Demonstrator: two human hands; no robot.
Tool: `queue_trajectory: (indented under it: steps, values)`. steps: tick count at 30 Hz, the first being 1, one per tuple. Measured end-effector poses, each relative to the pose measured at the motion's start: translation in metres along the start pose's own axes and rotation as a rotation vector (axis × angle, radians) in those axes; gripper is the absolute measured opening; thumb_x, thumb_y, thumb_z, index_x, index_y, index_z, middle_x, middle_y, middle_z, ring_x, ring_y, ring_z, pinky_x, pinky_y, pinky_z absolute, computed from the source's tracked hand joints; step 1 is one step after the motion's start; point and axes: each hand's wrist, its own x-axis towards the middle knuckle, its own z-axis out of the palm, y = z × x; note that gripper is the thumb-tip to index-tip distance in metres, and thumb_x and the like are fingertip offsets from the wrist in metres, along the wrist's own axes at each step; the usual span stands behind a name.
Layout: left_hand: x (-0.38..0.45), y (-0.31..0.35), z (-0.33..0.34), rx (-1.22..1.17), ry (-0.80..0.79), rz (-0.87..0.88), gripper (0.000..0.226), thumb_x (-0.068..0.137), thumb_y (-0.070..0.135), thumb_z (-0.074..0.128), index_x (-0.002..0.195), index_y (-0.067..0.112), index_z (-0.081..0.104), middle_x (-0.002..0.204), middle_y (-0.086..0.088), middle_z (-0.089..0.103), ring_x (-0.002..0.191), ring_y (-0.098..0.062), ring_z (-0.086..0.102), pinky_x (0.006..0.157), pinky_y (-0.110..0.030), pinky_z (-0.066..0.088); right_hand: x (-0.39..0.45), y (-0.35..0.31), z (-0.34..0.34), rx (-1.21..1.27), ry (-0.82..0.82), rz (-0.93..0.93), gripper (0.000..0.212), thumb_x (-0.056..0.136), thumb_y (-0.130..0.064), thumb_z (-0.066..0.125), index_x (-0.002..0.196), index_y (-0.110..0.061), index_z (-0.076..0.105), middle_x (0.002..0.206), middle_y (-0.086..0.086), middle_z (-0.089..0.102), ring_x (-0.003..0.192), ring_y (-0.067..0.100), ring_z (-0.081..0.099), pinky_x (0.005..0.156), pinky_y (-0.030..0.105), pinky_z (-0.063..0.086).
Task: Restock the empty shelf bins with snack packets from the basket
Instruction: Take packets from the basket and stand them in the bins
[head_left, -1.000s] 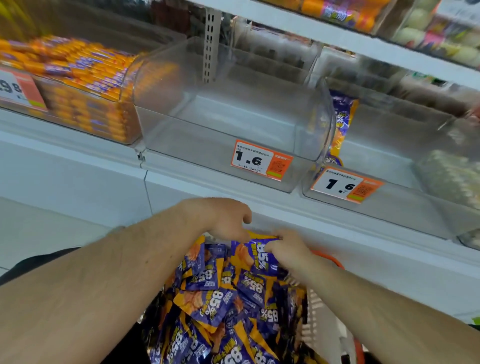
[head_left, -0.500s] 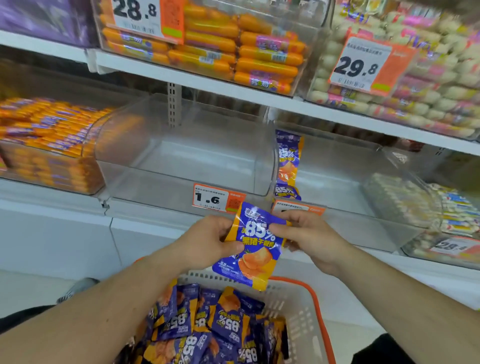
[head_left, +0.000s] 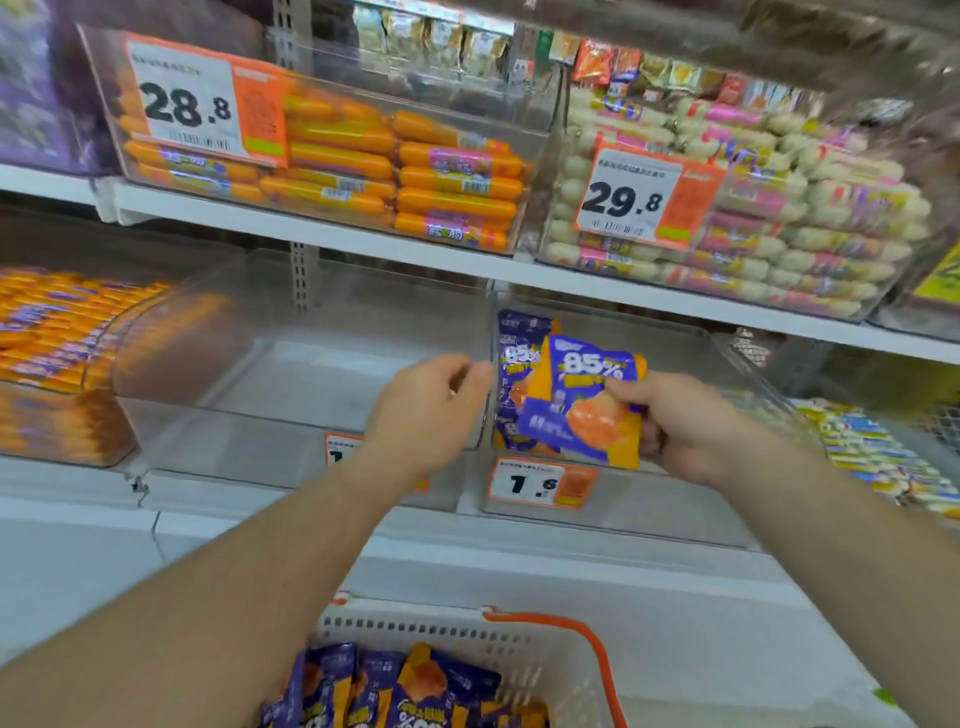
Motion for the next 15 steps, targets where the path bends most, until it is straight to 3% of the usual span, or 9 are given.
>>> queue_trajectory:
  steps: [3,5,9,11,13,15]
  values:
    - [0.011,-0.018,0.014,0.333,-0.16,-0.034,0.048,0.101,0.05,0.023,0.089,0.018,0.056,0.105,-0.014,0.067,0.1,-0.034,0.06,0.081,-0.038,0.044,0.05,0.001,-0.012,-0.033,0.034,0.103,0.017,0.095,-0.021,0.061,0.093,-0.006,0.067,0.08,0.015,0.07,0.064,0.023,0.06,0.061,0.027,0.041]
    - [0.01,-0.019,0.022,0.505,-0.239,-0.075,0.061,0.101,0.054,0.011,0.106,0.019,0.062,0.114,-0.014,0.066,0.107,-0.034,0.06,0.088,-0.038,0.044,0.079,0.015,-0.007,-0.132,-0.024,0.171,0.017,0.097,-0.021,0.059,0.096,-0.006,0.067,0.079,0.01,0.073,0.066,0.02,0.064,0.069,0.03,0.044]
    - [0.012,-0.02,0.026,0.555,-0.261,-0.134,0.071,0.098,0.059,0.003,0.097,0.021,0.063,0.107,-0.012,0.067,0.102,-0.032,0.061,0.087,-0.036,0.043,0.108,0.033,0.023,-0.292,-0.083,0.264,0.012,0.097,-0.009,0.057,0.106,-0.002,0.061,0.085,0.014,0.07,0.072,0.025,0.067,0.088,0.043,0.055]
    - [0.013,-0.021,0.026,0.566,-0.267,-0.121,0.068,0.098,0.058,0.003,0.086,0.022,0.059,0.103,-0.011,0.067,0.095,-0.03,0.06,0.083,-0.035,0.042,0.112,0.038,0.037,-0.348,-0.082,0.281,0.006,0.097,-0.005,0.056,0.094,-0.002,0.061,0.082,0.014,0.069,0.072,0.026,0.065,0.083,0.043,0.055]
    - [0.012,-0.021,0.028,0.57,-0.267,-0.112,0.067,0.098,0.058,0.003,0.083,0.023,0.057,0.1,-0.01,0.067,0.092,-0.028,0.059,0.081,-0.034,0.043,0.116,0.043,0.047,-0.407,-0.112,0.305,0.006,0.093,-0.009,0.065,0.089,-0.006,0.062,0.087,0.012,0.071,0.078,0.026,0.067,0.085,0.04,0.054]
    - [0.013,-0.022,0.029,0.571,-0.257,-0.11,0.069,0.098,0.058,0.002,0.082,0.022,0.058,0.093,-0.009,0.066,0.088,-0.028,0.059,0.08,-0.034,0.045,0.119,0.045,0.054,-0.471,-0.137,0.347,0.016,0.086,-0.014,0.075,0.096,-0.006,0.065,0.098,0.013,0.074,0.094,0.029,0.07,0.095,0.045,0.053]
